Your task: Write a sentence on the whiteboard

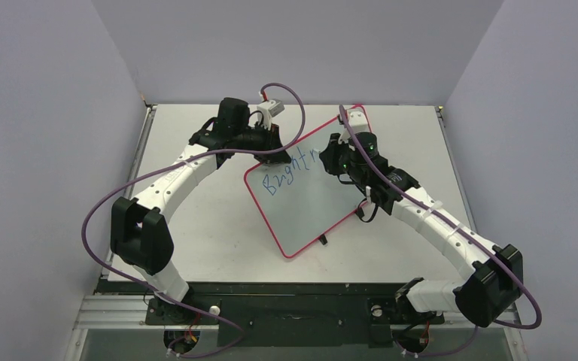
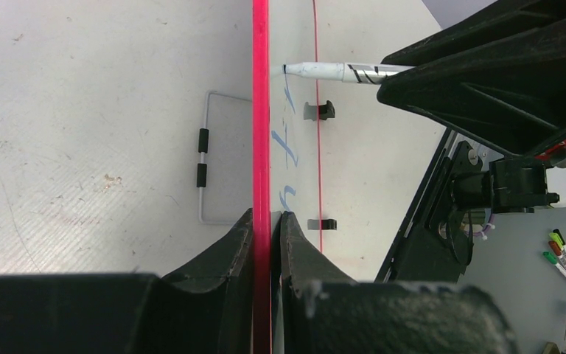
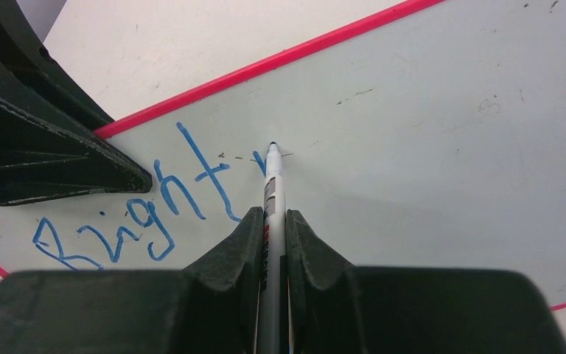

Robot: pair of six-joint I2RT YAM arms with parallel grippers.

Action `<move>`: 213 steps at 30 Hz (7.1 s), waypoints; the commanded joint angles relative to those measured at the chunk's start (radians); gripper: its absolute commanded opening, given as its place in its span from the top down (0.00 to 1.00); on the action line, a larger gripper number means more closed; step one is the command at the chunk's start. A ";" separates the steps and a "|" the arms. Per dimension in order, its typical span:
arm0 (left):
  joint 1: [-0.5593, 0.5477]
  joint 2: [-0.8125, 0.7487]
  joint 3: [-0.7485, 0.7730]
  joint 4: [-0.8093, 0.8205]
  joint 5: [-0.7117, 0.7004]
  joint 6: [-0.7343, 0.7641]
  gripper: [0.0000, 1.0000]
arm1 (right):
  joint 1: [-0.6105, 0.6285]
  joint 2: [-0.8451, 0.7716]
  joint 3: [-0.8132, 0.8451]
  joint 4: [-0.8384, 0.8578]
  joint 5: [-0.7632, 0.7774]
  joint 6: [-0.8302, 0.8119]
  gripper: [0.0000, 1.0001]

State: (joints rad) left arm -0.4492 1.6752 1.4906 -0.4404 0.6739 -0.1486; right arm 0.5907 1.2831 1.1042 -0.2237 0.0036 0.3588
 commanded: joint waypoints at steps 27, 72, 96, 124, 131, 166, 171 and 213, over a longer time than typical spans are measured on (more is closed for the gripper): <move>-0.005 -0.058 -0.001 0.092 -0.047 0.093 1.00 | -0.002 -0.068 -0.091 0.004 0.038 0.024 1.00; -0.005 -0.066 -0.015 0.099 -0.041 0.100 1.00 | -0.054 -0.007 0.007 0.018 0.057 0.023 1.00; -0.008 -0.071 -0.015 0.099 -0.040 0.100 1.00 | -0.022 0.019 0.029 0.026 -0.032 0.040 1.00; -0.014 -0.083 -0.020 0.097 -0.048 0.104 1.00 | -0.083 -0.043 -0.061 -0.002 0.040 0.042 1.00; -0.016 -0.080 -0.020 0.097 -0.048 0.103 1.00 | -0.102 -0.054 -0.010 -0.019 0.031 0.040 1.00; -0.023 -0.077 -0.022 0.092 -0.060 0.101 1.00 | -0.192 -0.059 0.033 0.014 -0.089 0.048 1.00; -0.023 -0.075 -0.021 0.092 -0.057 0.102 1.00 | -0.197 -0.032 0.050 0.020 -0.081 0.053 1.00; -0.029 -0.074 -0.021 0.088 -0.059 0.107 1.00 | -0.156 0.004 -0.021 0.011 -0.087 0.048 1.00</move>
State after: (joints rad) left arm -0.4625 1.6440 1.4635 -0.4297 0.6399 -0.1471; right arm 0.4343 1.3033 1.1099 -0.2195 -0.1020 0.4126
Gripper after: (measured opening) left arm 0.087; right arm 0.098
